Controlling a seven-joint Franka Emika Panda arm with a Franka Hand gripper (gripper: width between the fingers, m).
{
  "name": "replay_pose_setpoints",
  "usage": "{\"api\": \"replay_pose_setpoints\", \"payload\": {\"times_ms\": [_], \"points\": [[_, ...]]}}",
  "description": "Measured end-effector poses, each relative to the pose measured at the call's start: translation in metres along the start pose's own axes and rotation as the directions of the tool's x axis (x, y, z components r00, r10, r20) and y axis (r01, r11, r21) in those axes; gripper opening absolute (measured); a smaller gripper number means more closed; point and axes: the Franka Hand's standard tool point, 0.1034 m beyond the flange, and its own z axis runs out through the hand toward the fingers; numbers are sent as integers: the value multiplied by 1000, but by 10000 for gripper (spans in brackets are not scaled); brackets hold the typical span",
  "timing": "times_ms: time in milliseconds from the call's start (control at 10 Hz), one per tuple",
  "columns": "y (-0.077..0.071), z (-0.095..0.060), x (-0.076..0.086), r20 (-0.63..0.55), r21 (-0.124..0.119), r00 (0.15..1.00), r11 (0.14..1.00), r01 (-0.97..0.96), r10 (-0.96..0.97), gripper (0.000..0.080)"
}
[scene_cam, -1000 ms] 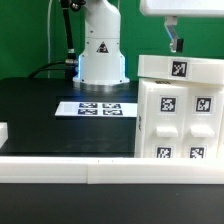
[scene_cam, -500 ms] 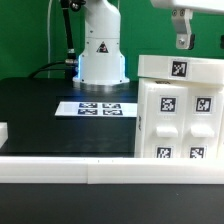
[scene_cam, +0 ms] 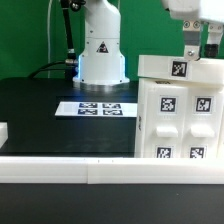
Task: Assemble cabinet
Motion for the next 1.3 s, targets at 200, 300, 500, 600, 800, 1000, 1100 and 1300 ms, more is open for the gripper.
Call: {"api": "replay_pose_setpoints", "payload": {"times_ms": [200, 300, 500, 600, 800, 1000, 1100, 1300], "points": [[5, 3, -7, 5, 2, 1000, 1000, -15, 15, 797], [6, 2, -8, 4, 1, 1000, 1000, -21, 21, 797], [7, 2, -8, 2, -1, 999, 999, -41, 41, 684], [7, 2, -8, 2, -1, 998, 998, -66, 66, 557], [7, 2, -8, 0, 1, 994, 994, -112, 112, 557], [7, 2, -8, 0, 1, 939, 939, -344, 344, 557], [7, 2, -8, -2, 4, 885, 885, -465, 465, 557], [9, 3, -8, -26, 0, 699, 699, -715, 715, 558]]}}
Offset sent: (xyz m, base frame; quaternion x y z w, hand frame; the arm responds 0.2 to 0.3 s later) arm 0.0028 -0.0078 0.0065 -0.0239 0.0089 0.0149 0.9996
